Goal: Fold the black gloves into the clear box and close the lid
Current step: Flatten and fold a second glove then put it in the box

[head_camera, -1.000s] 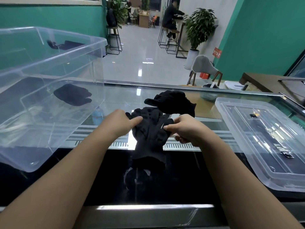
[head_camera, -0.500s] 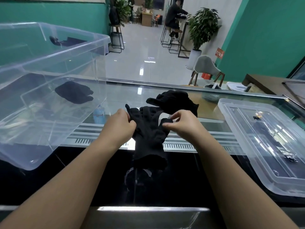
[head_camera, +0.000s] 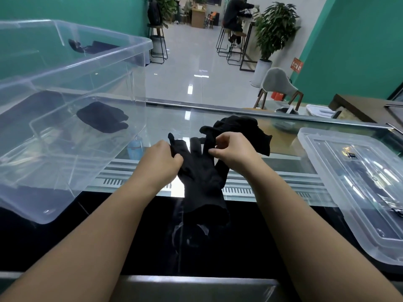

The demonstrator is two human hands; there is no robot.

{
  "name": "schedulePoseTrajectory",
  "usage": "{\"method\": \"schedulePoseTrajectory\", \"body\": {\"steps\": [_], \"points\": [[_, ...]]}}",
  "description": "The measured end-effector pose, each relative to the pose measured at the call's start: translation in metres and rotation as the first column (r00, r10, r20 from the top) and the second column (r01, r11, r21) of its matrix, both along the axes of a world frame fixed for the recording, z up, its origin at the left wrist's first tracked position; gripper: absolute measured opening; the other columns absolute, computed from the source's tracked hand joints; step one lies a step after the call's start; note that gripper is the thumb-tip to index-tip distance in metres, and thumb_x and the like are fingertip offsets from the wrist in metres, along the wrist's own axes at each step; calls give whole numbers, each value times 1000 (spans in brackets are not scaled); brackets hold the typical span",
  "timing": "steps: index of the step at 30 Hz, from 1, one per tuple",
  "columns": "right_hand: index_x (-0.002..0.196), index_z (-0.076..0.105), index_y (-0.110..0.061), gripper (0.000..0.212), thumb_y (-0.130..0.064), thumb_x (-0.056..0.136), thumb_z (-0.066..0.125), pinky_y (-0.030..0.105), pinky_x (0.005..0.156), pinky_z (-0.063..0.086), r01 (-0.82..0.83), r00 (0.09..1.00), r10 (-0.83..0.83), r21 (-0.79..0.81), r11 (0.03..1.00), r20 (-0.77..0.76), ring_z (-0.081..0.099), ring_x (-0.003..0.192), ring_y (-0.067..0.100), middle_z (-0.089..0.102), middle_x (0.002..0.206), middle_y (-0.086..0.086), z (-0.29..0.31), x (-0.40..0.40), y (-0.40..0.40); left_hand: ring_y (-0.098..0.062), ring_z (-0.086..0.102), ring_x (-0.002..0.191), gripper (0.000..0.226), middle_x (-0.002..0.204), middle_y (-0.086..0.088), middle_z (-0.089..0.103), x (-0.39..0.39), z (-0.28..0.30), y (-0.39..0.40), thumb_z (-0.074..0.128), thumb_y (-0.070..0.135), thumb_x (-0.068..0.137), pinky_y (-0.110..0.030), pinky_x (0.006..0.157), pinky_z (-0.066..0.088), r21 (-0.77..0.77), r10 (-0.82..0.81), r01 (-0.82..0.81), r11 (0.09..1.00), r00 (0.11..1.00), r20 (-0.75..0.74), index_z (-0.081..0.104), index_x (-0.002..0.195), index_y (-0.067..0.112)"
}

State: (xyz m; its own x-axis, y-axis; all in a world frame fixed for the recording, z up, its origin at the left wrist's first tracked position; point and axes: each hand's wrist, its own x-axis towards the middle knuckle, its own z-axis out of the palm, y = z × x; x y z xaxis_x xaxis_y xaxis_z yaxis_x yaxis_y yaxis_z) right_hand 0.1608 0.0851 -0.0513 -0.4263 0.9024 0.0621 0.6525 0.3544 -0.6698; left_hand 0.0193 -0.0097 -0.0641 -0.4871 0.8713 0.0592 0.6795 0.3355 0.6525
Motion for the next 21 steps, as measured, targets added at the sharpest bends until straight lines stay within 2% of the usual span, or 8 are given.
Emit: {"method": "schedulePoseTrajectory", "body": {"steps": [4, 6, 9, 11, 13, 15, 17, 21], "points": [[104, 52, -9, 42, -26, 74, 75, 28, 73, 41, 46, 998, -51, 122, 991, 33, 51, 85, 16, 53, 90, 0, -9, -3, 2, -17, 41, 49, 19, 61, -3, 46, -7, -3, 1, 53, 16, 81, -26, 43, 27, -11, 15, -14, 1000, 996, 91, 39, 83, 3], [98, 57, -11, 30, -22, 75, 74, 28, 77, 43, -7, 1000, 1, 231, 973, 26, 50, 88, 15, 54, 92, -1, -8, -2, 1, -21, 52, 66, 33, 87, -9, 56, -6, 0, 0, 59, 22, 84, -27, 49, 33, -9, 43, -42, 999, 991, 127, 40, 102, 3], [100, 68, -14, 20, -17, 81, 66, 33, 95, 44, -164, 986, 152, 321, 933, 62, 54, 105, 19, 64, 108, 0, -8, -3, -4, -32, 55, 95, 60, 126, -17, 38, -3, 2, -3, 66, 27, 83, -30, 73, 39, 31, 105, -105, 994, 994, 1, 31, 125, 2], [114, 66, -15, 29, -19, 86, 61, 22, 103, 33, -290, 954, 253, 269, 919, 162, 50, 121, 16, 62, 126, -1, -10, -2, -8, -35, 44, 118, 66, 133, -15, 29, -4, 1, -3, 65, 31, 83, -36, 94, 37, 80, 111, -100, 992, 983, -149, 31, 135, 7], [124, 60, -15, 34, -20, 91, 56, 16, 105, 25, -346, 928, 305, 196, 917, 212, 42, 131, 11, 54, 137, -2, -12, 0, -12, -29, 31, 130, 54, 139, -9, 31, -5, 2, -3, 56, 36, 88, -39, 107, 26, 50, -12, 25, 998, 969, -248, 38, 135, 16], [128, 57, -17, 35, -20, 94, 51, 18, 108, 24, -341, 932, 307, 183, 922, 192, 38, 135, 10, 50, 141, -3, -9, 4, -14, -23, 20, 140, 49, 151, -4, 25, -3, -1, -2, 40, 37, 95, -44, 114, 13, -154, -237, 197, 968, 920, -311, 33, 140, 21], [128, 57, -18, 35, -18, 94, 51, 19, 106, 26, -326, 939, 295, 188, 927, 175, 40, 133, 12, 49, 141, -3, -5, 12, -15, -20, 5, 146, 51, 158, 0, 11, -5, -4, -1, 27, 36, 99, -48, 117, 3, -346, -360, 239, 907, 866, -346, 18, 147, 20], [125, 57, -13, 42, -31, 88, 59, 25, 96, 39, -157, 959, 96, 220, 963, 268, 54, 116, 18, 58, 127, 4, -3, 41, -15, -17, -2, 147, 51, 159, 0, 7, -4, 3, -4, 26, 31, 100, -42, 117, -3, -217, -310, 234, 948, 839, -447, 16, 147, 15]]}}
